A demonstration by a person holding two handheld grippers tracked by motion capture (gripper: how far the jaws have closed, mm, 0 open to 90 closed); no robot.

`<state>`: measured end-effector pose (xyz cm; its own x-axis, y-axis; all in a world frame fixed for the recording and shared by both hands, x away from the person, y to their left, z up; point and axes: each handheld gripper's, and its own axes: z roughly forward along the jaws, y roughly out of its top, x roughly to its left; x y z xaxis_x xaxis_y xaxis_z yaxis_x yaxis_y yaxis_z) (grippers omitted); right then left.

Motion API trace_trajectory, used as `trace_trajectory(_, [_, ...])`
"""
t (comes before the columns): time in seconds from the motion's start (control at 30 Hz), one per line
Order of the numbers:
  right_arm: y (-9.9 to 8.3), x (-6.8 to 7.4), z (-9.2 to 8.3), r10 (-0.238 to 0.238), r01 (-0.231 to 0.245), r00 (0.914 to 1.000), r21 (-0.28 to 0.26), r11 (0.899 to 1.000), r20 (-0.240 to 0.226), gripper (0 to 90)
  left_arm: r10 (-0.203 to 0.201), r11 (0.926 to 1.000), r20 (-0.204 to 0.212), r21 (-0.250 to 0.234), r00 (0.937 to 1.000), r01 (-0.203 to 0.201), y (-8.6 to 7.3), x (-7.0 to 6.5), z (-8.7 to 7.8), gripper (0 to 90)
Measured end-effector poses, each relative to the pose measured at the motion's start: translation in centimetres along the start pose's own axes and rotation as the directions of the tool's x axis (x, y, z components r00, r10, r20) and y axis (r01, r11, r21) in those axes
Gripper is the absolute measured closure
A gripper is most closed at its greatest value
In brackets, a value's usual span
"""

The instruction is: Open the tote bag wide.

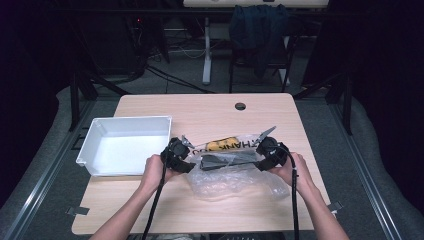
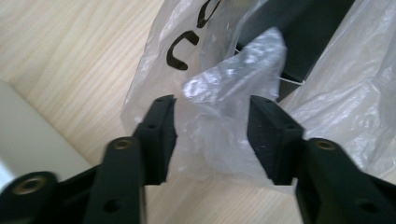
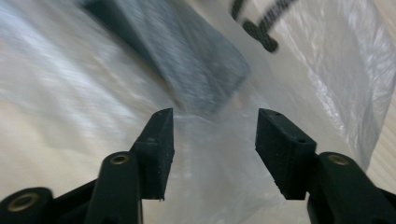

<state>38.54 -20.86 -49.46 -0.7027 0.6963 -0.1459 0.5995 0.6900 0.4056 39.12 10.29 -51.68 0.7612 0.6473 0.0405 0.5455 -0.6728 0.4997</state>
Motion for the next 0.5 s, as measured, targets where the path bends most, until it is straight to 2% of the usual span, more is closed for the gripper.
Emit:
trace_trajectory(0.03, [-0.1, -0.3, 0.4, 0.016, -0.016, 0.9996, -0.009, 1.0, -0.021, 61.9, -0.007, 0.9999, -0.001, -0.009, 1.0, 0.007, 0.0, 0.1, 0.2, 60.3])
trace_trajectory(0.07, [0.0, -0.5, 0.7, 0.016, -0.016, 0.9996, -0.001, 1.0, -0.023, 69.1, -0.007, 0.9999, 0.007, -0.012, 1.0, 0.007, 0.0, 0.2, 0.4, 63.9])
trace_trajectory(0.17, [0.0, -0.9, 0.9, 0.033, -0.035, 0.9977, -0.028, 0.999, -0.06, 80.2, -0.013, 0.9999, 0.01, -0.002, 0.9999, 0.013, 0.0, 0.4, 0.8, 72.1])
trace_trajectory(0.23, [0.0, -1.2, 0.8, 0.054, -0.057, 0.9952, -0.033, 0.998, -0.082, 79.8, -0.018, 0.9998, 0.004, -0.011, 0.9998, 0.018, 0.0, 0.5, 0.9, 74.9])
trace_trajectory(0.27, [0.0, -1.5, 0.8, 0.066, -0.07, 0.9933, -0.038, 0.997, -0.095, 74.8, -0.017, 0.9999, 0.001, 0.0, 0.9999, 0.017, 0.1, 0.5, 1.0, 75.2])
trace_trajectory(0.3, [0.0, -1.7, 0.7, 0.084, -0.09, 0.9905, -0.051, 0.995, -0.109, 75.0, -0.02, 0.9998, -0.009, -0.005, 0.9998, 0.02, 0.1, 0.4, 1.1, 75.6])
trace_trajectory(0.37, [0.1, -2.0, 0.6, 0.113, -0.122, 0.9872, -0.07, 0.99, -0.112, 83.6, -0.023, 0.9997, -0.017, -0.003, 0.9996, 0.023, 0.2, 0.4, 1.3, 77.5])
trace_trajectory(0.4, [0.1, -2.2, 0.6, 0.116, -0.122, 0.9889, -0.06, 0.991, -0.092, 88.3, -0.028, 0.9996, -0.023, -0.002, 0.9993, 0.028, 0.3, 0.4, 1.5, 78.2])
trace_trajectory(0.5, [0.3, -2.5, 1.9, 0.138, -0.142, 0.987, -0.039, 0.989, -0.083, 90.0, -0.046, 0.9989, -0.034, 0.0, 0.9984, 0.046, 0.5, 0.5, 2.1, 80.5])
